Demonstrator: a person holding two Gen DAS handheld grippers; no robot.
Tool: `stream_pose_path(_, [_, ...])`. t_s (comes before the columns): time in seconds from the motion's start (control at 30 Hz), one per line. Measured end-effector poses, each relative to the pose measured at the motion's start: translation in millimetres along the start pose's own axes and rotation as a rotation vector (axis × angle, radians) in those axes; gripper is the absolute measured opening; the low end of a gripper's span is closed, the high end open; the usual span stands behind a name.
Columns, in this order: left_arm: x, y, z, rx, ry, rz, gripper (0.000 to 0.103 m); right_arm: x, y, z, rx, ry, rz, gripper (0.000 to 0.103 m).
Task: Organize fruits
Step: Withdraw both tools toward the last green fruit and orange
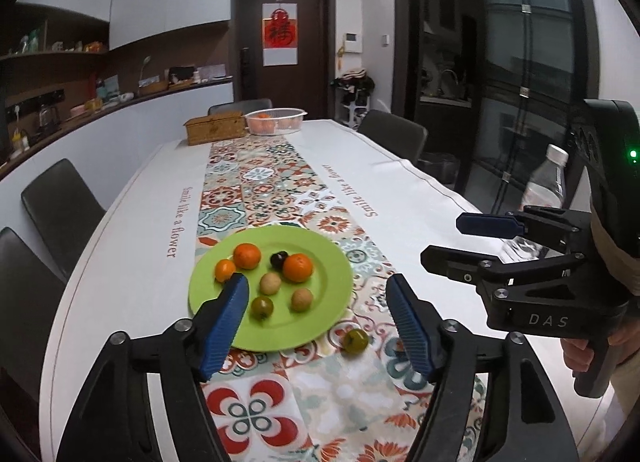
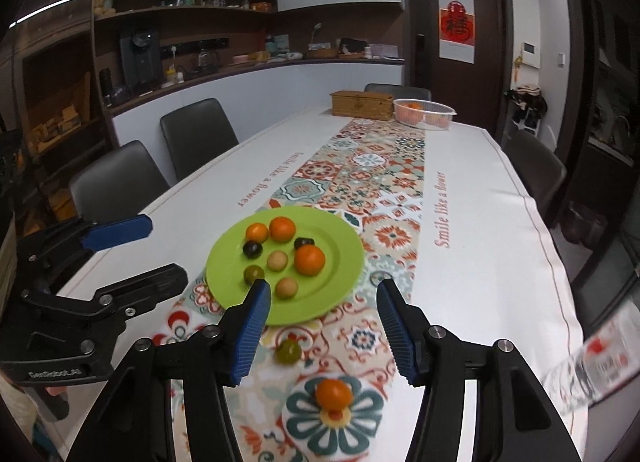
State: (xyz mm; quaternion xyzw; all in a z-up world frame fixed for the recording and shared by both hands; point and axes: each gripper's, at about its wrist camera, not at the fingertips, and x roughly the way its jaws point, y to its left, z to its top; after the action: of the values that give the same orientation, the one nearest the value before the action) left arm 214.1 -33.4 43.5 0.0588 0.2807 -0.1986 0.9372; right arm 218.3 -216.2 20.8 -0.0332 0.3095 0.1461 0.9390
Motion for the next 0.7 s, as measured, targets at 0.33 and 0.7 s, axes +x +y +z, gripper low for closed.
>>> stream_pose_path(0.33, [4.3,-15.2,-31.5,0.062,-0.004,-0.065,0.071,-12.9,1.9,-38.2,-0.009,0.006,-0.076,0.063])
stream_pose_path(0.7, [42.6,-18.9,-53.2,0.131,0.062,-0.165,0.071,11.3,-3.7,-71.2,0.028,0.113,-0.084,0.063])
